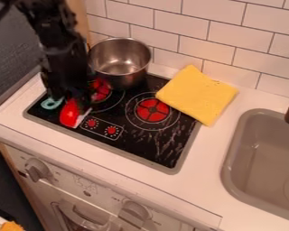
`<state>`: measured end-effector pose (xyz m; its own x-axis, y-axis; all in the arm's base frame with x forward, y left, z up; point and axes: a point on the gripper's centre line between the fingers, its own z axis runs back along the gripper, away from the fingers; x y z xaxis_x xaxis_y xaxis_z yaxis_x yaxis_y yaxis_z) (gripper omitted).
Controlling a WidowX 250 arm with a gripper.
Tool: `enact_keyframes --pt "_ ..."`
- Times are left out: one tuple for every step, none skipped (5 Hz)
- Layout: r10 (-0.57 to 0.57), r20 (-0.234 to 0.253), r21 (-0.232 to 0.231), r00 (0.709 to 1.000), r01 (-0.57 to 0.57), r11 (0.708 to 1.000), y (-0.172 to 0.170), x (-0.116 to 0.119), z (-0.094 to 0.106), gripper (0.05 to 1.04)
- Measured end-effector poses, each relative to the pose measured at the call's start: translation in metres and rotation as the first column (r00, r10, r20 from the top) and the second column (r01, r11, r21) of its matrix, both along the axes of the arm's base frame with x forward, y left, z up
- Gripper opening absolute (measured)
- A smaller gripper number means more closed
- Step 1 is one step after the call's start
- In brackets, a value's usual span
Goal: Move the red object to the left burner
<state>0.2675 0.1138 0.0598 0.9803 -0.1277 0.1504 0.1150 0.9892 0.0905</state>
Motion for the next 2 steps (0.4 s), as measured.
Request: enact_keyframes --pt "0.003 0.026 0.01 1.0 -0.003 1.0 -0.01 -0.0025 0.0252 1.001" --pt "0.048 0.006 -0.012 0.999 -0.048 0.999 -0.0142 -0.0048 0.029 1.0"
